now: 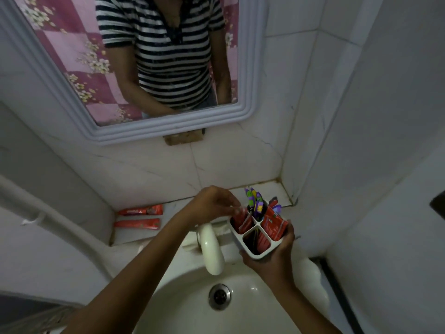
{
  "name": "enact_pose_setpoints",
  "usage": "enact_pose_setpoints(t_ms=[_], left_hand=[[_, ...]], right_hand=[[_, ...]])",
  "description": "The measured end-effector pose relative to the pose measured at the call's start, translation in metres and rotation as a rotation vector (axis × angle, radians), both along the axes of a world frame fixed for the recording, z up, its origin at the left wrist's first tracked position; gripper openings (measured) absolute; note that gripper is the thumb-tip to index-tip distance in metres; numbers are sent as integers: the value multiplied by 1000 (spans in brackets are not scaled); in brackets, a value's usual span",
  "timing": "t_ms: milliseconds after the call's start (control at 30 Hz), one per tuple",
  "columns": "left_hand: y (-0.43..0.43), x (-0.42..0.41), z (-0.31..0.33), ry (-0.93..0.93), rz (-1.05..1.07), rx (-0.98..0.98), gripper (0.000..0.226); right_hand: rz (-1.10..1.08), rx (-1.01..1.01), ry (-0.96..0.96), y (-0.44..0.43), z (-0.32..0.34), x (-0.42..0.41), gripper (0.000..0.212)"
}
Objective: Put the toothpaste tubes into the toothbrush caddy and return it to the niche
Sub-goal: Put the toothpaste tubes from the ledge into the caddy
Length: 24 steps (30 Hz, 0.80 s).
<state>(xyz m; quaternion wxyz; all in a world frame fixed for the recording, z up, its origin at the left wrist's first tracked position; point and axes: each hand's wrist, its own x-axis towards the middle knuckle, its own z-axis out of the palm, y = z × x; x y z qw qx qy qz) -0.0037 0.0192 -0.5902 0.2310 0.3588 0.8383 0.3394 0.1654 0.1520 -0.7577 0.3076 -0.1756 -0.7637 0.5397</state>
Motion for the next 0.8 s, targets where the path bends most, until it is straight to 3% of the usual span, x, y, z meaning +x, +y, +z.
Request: enact_pose_setpoints(t_ms=[100, 167, 267, 367, 500, 567, 633, 800], left_hand=[[-13, -12, 4, -18, 70, 45, 22], [-38, -25, -2, 65, 209, 27, 19], [-89, -35, -33, 277, 322, -305, 17], [-127, -24, -75, 278, 271, -750, 22], [-145, -5, -111, 286, 272, -940, 41], [-145, -4, -114, 341, 263, -936, 40], [-141, -10, -103, 326, 290, -815, 31], [-100, -21, -26, 26, 373, -169, 17]], right_hand=[[16, 23, -11, 2, -2, 1, 151], [26, 21, -37, 3, -4, 2, 149], [21, -4, -102, 5, -8, 2, 147], [23, -1, -125, 6, -11, 2, 147], [24, 16, -122, 5, -10, 3, 147], [23, 7, -128, 5, -10, 3, 150], [26, -1, -128, 5, -11, 3, 151], [32, 20, -119, 4, -8, 3, 148]])
